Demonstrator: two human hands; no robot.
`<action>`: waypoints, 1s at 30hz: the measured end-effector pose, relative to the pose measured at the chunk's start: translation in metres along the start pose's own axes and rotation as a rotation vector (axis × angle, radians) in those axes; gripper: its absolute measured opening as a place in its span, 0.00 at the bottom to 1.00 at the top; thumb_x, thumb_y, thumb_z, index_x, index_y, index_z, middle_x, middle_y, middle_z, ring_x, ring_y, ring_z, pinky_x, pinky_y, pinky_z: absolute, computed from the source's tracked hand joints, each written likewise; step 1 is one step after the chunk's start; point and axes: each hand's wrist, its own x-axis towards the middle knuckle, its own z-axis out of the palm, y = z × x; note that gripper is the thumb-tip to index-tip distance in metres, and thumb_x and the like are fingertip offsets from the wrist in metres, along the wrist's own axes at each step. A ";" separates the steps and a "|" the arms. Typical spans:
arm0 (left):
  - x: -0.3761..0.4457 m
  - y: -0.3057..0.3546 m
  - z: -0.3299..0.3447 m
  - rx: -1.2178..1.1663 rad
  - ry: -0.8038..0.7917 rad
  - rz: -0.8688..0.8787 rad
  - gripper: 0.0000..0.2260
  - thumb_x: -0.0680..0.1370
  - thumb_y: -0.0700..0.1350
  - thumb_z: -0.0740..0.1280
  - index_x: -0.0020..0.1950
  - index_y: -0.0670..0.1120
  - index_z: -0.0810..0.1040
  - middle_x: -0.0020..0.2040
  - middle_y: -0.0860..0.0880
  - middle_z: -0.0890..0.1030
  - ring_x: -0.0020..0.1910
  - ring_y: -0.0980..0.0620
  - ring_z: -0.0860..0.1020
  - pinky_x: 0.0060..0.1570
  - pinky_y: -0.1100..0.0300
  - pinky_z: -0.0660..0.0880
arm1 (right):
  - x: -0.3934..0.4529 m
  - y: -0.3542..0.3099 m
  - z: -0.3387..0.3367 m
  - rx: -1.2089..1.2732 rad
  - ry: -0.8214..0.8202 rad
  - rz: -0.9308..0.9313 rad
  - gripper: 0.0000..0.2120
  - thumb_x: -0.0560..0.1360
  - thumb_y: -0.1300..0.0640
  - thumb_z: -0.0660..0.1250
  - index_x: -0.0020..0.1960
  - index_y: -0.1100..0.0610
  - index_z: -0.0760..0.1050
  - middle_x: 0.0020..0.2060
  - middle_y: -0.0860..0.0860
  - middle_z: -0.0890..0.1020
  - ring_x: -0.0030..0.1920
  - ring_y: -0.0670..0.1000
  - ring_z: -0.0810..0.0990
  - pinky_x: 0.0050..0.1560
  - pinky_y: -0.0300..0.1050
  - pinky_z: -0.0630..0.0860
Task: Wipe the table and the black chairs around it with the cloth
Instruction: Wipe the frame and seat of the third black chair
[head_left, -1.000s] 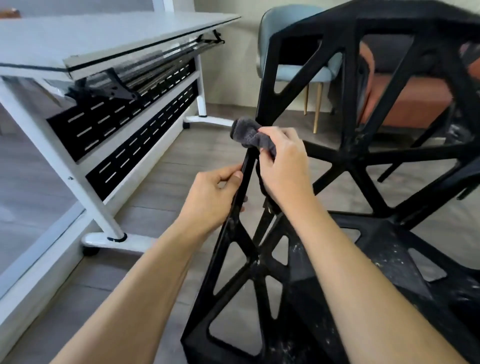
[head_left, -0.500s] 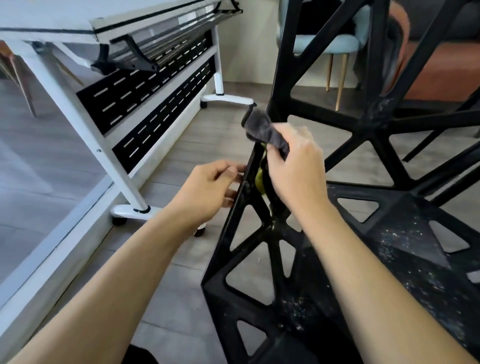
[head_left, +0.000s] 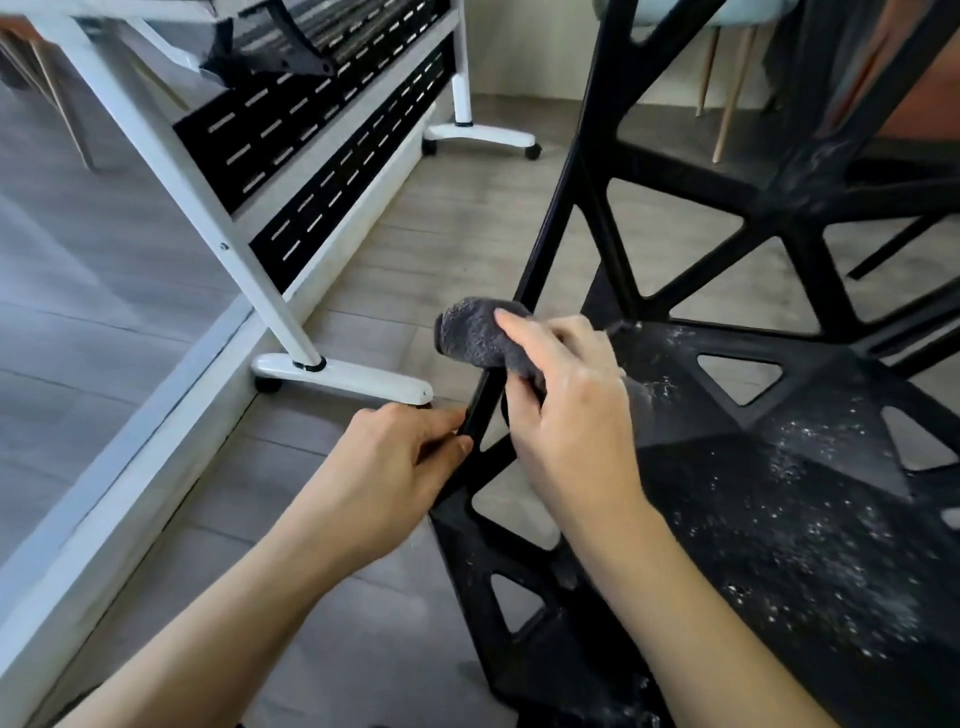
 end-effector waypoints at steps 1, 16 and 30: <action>0.000 0.001 0.000 0.005 -0.006 -0.006 0.08 0.82 0.48 0.64 0.50 0.47 0.81 0.34 0.47 0.79 0.37 0.43 0.75 0.41 0.46 0.76 | -0.006 -0.002 -0.002 0.003 -0.025 0.011 0.23 0.75 0.63 0.70 0.68 0.50 0.78 0.52 0.47 0.77 0.51 0.49 0.75 0.60 0.28 0.64; 0.014 0.017 -0.006 0.191 -0.029 -0.037 0.08 0.80 0.43 0.65 0.42 0.43 0.79 0.35 0.49 0.77 0.38 0.44 0.76 0.37 0.56 0.68 | -0.048 -0.028 0.005 0.160 -0.037 0.119 0.22 0.74 0.65 0.68 0.66 0.52 0.78 0.53 0.46 0.76 0.55 0.49 0.77 0.60 0.34 0.71; 0.024 -0.017 -0.014 -0.260 -0.228 -0.063 0.10 0.82 0.45 0.64 0.53 0.43 0.83 0.45 0.37 0.84 0.45 0.37 0.84 0.50 0.44 0.82 | 0.023 -0.017 0.013 0.018 0.113 0.167 0.17 0.77 0.64 0.66 0.65 0.55 0.80 0.52 0.51 0.77 0.51 0.53 0.79 0.54 0.45 0.77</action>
